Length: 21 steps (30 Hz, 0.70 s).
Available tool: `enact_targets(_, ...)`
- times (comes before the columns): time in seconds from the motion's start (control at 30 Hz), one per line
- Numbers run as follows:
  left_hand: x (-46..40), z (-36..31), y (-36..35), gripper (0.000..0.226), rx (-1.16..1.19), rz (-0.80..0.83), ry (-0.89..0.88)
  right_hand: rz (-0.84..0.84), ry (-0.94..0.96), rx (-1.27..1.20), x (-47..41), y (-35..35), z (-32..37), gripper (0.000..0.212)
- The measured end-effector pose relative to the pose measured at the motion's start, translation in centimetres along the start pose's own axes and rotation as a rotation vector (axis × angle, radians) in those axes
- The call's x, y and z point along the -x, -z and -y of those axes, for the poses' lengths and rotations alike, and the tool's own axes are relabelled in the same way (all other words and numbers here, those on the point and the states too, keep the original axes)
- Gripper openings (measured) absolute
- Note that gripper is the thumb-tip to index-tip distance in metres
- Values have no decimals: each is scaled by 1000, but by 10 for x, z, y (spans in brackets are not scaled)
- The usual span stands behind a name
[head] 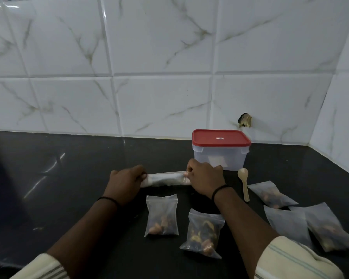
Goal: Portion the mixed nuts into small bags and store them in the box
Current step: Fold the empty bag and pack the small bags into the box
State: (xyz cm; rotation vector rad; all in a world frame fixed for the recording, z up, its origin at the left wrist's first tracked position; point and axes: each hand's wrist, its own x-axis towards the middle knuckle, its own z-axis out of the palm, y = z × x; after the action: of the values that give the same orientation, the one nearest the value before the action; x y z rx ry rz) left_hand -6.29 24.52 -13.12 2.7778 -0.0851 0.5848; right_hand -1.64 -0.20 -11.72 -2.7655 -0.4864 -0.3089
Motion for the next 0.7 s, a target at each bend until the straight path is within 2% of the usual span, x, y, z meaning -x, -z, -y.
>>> enact_targets(0.07, -4, -2, -2, 8, -5, 10, 70, 2, -29, 0, -1, -2, 2, 10)
enact_targets(0.2, -8, -4, -2, 10, -23, -46, 142, 11, -83, 6, -6, -6, 4, 12)
enact_targets(0.33, -9, 3, -2, 8, 77, -117, 126, 0, -141, -1, -10, -8, 8, 24)
enact_targets(0.47, -11, 5, -5, 14, 35, -138, 102, -47, -176, -8, -13, -11, 12, 26)
enact_targets(0.57, -12, 8, -7, 26, 67, -90, 129, -87, -172, 20, -13, -13, 12, 27)
enact_targets(0.7, -14, 5, -7, 21, 30, -34, 105, -118, -126, 101, -12, -15, 7, 35)
